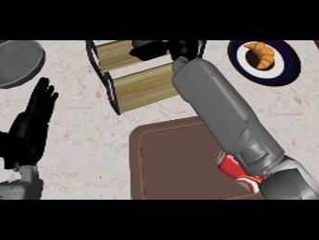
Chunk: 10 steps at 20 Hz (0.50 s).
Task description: Pick the squash from the tray and place it in the tiered shelf
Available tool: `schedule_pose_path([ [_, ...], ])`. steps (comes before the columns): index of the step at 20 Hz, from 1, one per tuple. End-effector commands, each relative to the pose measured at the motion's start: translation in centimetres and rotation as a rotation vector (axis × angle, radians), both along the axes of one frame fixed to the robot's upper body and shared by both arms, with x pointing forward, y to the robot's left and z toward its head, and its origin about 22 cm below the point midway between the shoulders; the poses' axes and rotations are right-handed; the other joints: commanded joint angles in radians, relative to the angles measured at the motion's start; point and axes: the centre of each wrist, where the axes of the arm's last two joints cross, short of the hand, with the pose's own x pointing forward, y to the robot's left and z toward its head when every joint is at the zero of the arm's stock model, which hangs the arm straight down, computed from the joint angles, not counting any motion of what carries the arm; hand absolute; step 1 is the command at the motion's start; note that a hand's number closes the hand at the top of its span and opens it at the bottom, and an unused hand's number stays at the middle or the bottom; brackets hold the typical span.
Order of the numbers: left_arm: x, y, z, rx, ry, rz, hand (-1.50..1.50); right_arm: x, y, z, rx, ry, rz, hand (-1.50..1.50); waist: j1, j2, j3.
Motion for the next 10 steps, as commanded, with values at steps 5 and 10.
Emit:
schedule_pose_path([
  [5,0.2,0.8,-2.3,0.011,0.000,0.044,0.00,0.7,-3.4,3.5,0.149,-0.042,-0.093,-1.50,-0.036,-0.007,0.000],
  [10,-1.7,2.0,-1.0,0.013,0.009,0.046,0.00,0.5,-9.2,4.5,0.226,-0.017,-0.221,-1.50,-0.048,-0.016,0.000],
])
